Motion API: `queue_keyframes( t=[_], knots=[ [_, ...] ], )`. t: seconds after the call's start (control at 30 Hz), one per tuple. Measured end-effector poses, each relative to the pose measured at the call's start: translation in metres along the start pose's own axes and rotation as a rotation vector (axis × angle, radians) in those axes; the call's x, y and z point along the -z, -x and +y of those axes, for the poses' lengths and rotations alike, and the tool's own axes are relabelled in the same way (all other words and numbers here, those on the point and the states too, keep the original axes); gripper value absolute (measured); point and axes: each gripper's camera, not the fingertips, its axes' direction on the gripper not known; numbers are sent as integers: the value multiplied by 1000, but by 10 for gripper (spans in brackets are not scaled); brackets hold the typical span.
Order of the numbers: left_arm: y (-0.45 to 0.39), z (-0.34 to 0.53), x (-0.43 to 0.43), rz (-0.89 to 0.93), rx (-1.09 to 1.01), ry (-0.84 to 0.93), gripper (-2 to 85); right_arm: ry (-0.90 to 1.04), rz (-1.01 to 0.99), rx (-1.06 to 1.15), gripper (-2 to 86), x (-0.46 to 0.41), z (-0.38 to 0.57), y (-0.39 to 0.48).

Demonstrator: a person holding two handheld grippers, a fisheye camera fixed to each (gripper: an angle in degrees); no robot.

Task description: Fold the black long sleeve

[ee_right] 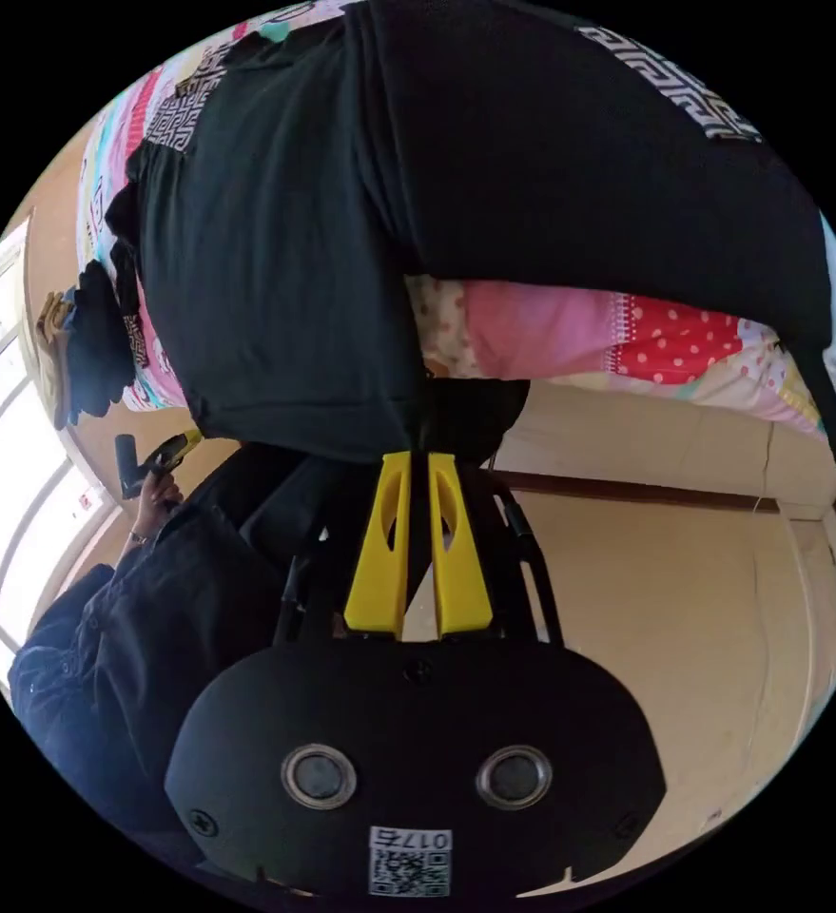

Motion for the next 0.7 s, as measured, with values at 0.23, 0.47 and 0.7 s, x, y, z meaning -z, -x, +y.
queue_keyframes(
  t=[0.23, 0.47, 0.7],
  knots=[
    [24, 25, 45, 149, 154, -199, 73, -589, -498, -194, 94, 87, -10, -64],
    [-1, 45, 70, 170, 154, -310, 72, -975, -1280, -797, 110, -13, -41, -172],
    [-11, 47, 77, 206, 185, -342, 70, -1015, -1381, -779, 31, -44, -46, -193]
  ],
)
